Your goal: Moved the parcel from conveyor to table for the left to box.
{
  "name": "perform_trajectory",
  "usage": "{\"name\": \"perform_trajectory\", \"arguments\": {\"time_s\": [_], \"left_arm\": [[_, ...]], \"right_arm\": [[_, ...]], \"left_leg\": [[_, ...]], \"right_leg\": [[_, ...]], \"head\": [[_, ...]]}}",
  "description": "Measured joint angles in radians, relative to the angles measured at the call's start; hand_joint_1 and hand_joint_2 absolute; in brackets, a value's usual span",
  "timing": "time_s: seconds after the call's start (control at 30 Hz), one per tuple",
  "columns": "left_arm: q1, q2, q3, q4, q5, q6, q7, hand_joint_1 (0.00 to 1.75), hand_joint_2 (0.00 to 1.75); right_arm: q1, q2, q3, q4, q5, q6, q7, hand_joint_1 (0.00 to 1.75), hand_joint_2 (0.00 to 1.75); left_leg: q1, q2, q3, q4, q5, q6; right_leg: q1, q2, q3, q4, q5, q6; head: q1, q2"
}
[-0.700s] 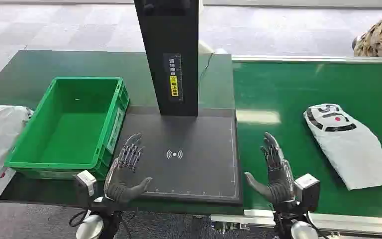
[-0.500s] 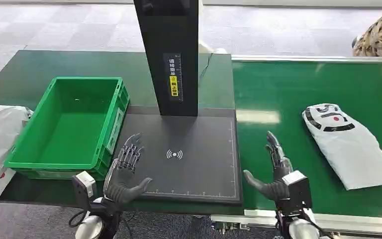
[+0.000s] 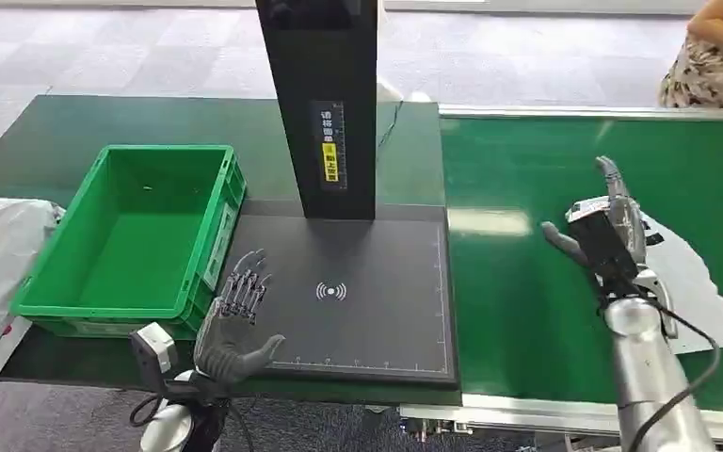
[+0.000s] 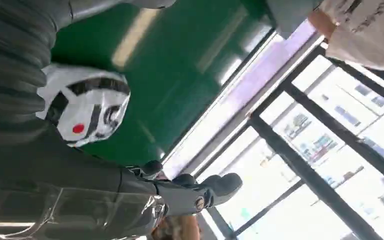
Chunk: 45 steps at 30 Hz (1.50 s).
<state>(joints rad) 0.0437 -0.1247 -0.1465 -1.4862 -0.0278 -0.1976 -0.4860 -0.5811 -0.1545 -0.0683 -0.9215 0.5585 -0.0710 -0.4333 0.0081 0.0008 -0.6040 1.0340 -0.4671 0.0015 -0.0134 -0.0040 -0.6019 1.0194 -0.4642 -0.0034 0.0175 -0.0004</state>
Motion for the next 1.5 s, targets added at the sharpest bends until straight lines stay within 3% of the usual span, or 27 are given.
{"name": "perform_trajectory", "arguments": {"time_s": [0.17,0.33,0.63,0.8,0.97,1.43,1.47,1.5], "left_arm": [[0.000,0.008,-0.003,0.000,0.006,0.003,-0.007,0.00,1.75],[0.002,0.015,-0.003,0.000,0.011,0.010,-0.010,0.00,1.75],[0.007,0.020,-0.002,0.000,0.010,0.012,-0.008,0.00,1.75],[-0.005,0.016,0.000,-0.001,0.005,0.020,0.037,0.00,1.75],[-0.013,0.008,0.006,-0.007,0.005,0.021,0.050,0.00,1.75],[-0.011,0.019,0.006,0.002,0.013,0.021,0.025,0.00,1.75],[-0.009,0.023,0.006,0.005,0.016,0.021,0.019,0.00,1.75],[-0.007,0.026,0.005,0.008,0.019,0.021,0.014,0.00,1.75]], "right_arm": [[-0.142,-0.040,0.000,0.213,0.056,-0.074,0.029,0.00,1.75],[-0.223,-0.058,0.000,0.365,0.107,-0.097,0.147,0.00,1.75],[-0.240,-0.078,0.001,0.501,0.164,-0.063,0.345,0.00,1.75],[-0.248,-0.086,0.014,0.538,0.257,-0.101,0.511,0.00,1.75],[-0.249,-0.089,0.027,0.567,0.293,-0.121,0.589,0.00,1.75],[-0.213,-0.089,0.027,0.620,0.334,0.136,0.711,0.00,1.75],[-0.211,-0.089,0.027,0.622,0.339,0.146,0.719,0.26,1.75],[-0.208,-0.090,0.027,0.623,0.340,0.153,0.720,1.75,1.75]], "left_leg": [[0.000,0.000,0.000,0.000,0.000,0.000],[0.000,0.000,0.000,0.000,0.000,0.000],[0.000,0.000,-0.001,0.000,0.000,0.000],[0.000,0.000,0.000,0.000,0.000,0.000],[0.000,0.000,0.000,0.000,0.000,0.000],[0.000,0.000,0.000,0.000,0.000,0.000],[0.000,0.000,0.000,0.000,0.000,0.000],[0.000,0.000,0.000,0.000,0.000,0.000]], "right_leg": [[0.000,0.000,0.000,0.000,0.000,0.000],[0.000,0.000,0.000,0.000,0.000,0.000],[0.000,0.000,0.000,0.000,0.000,0.000],[0.000,0.000,0.000,0.000,0.000,0.000],[0.000,0.000,0.000,0.000,0.000,0.000],[0.000,0.000,-0.001,0.000,0.000,0.000],[0.000,0.000,-0.001,0.000,0.000,0.000],[0.000,0.000,0.000,0.000,0.000,0.000]], "head": [[0.000,0.000],[0.000,0.000],[0.000,0.000],[0.000,0.000],[0.000,0.000],[0.000,0.000],[-0.001,0.000],[0.000,0.000]]}}
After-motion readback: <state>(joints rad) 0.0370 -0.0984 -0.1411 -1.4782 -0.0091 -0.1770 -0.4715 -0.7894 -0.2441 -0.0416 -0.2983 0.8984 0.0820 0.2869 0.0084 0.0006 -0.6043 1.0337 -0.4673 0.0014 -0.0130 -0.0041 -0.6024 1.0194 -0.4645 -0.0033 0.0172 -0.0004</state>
